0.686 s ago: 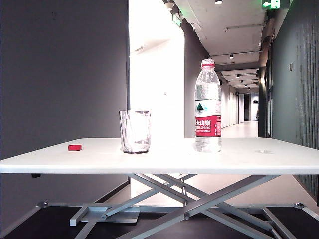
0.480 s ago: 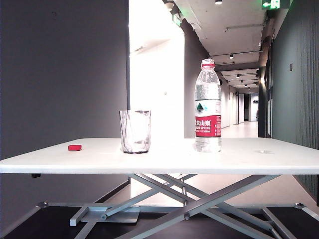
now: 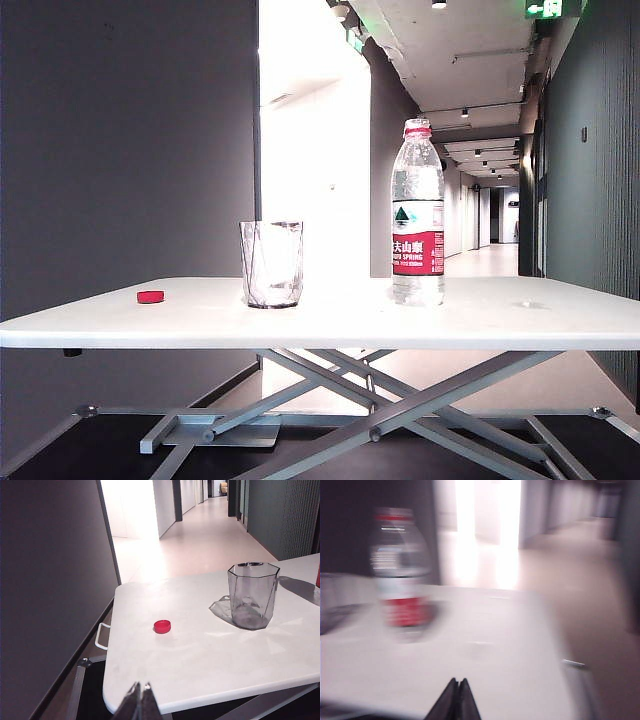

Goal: Pick up the mineral water bottle on the table and pour water into the mug until it's half full.

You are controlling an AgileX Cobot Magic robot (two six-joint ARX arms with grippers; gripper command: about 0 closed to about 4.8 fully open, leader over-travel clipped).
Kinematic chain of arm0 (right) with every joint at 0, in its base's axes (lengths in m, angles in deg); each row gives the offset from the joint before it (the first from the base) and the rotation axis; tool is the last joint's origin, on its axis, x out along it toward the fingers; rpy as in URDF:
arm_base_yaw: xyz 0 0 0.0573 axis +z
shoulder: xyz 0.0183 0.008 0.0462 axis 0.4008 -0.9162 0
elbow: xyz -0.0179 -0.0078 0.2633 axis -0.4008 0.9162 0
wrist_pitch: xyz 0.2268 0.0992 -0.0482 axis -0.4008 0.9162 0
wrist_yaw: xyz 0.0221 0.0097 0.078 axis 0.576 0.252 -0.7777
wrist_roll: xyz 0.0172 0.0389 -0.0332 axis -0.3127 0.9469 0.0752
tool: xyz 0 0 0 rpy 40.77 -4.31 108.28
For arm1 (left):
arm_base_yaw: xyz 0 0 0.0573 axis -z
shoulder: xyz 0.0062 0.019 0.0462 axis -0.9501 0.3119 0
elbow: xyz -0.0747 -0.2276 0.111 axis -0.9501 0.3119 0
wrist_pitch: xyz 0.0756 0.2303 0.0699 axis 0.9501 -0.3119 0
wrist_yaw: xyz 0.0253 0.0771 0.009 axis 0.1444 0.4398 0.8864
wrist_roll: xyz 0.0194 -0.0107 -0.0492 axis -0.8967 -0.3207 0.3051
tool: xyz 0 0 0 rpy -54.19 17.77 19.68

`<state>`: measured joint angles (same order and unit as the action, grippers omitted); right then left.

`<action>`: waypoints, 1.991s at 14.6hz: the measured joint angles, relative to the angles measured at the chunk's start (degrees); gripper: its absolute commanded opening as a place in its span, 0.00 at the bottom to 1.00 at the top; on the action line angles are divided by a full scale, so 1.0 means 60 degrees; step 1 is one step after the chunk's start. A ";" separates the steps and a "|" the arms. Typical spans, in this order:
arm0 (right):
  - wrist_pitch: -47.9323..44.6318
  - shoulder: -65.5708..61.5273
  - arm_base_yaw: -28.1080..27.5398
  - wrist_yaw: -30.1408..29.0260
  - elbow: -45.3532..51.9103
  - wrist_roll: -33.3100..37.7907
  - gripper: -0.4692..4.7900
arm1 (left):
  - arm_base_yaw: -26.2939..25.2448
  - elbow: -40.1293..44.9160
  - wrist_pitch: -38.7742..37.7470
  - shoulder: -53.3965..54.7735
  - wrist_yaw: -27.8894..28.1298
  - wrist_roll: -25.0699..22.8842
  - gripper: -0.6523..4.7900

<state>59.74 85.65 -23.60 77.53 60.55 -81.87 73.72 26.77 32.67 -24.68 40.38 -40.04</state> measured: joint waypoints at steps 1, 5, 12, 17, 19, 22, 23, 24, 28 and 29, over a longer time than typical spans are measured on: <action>-0.0004 0.0000 0.0011 -0.0958 0.0000 0.0284 0.07 | 0.0000 0.0000 0.0000 0.0000 0.0000 0.0000 0.11; 0.0047 0.0000 0.0025 -0.2820 0.0000 0.1417 0.53 | 0.0000 0.0000 0.0000 0.0000 0.0000 0.0000 0.11; -0.0732 -0.0004 0.0313 -0.3257 0.0000 0.1300 0.55 | 0.0000 -0.0004 0.0000 0.0000 0.0000 0.0000 0.11; -0.0954 -0.1177 0.1523 -0.2127 -0.0182 0.0943 0.60 | 0.0000 -0.0004 0.0000 -0.0004 0.0000 0.0000 0.11; -0.1545 -0.2641 0.1650 -0.1858 -0.0729 0.0299 0.68 | 0.0000 0.0000 0.0004 -0.0004 -0.0004 0.0000 0.11; -0.3045 -0.5614 0.1603 -0.1851 -0.1260 -0.0346 0.86 | 0.0000 0.0000 -0.0007 -0.0004 -0.0525 0.0769 0.11; -0.3949 -0.6918 0.1606 -0.1832 -0.1512 -0.0390 0.92 | 0.0000 -0.0004 -0.0040 -0.0004 -0.0980 0.1147 0.11; -0.4958 -0.8138 0.1603 -0.1843 -0.1792 -0.0444 1.00 | 0.0000 -0.0004 -0.0204 -0.0004 -0.1738 0.1177 0.11; -0.7741 -1.2815 0.1453 -0.2244 -0.3705 -0.0448 1.00 | 0.0004 0.0000 -0.0433 -0.0004 -0.3909 0.0608 0.11; -0.8083 -1.3905 0.1377 -0.2561 -0.4375 -0.0448 1.00 | 0.0000 -0.0004 -0.0437 0.0000 -0.3916 0.0601 0.11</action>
<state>11.24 2.23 -15.33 62.16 34.30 -84.56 73.72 26.75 30.05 -24.68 16.88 -36.43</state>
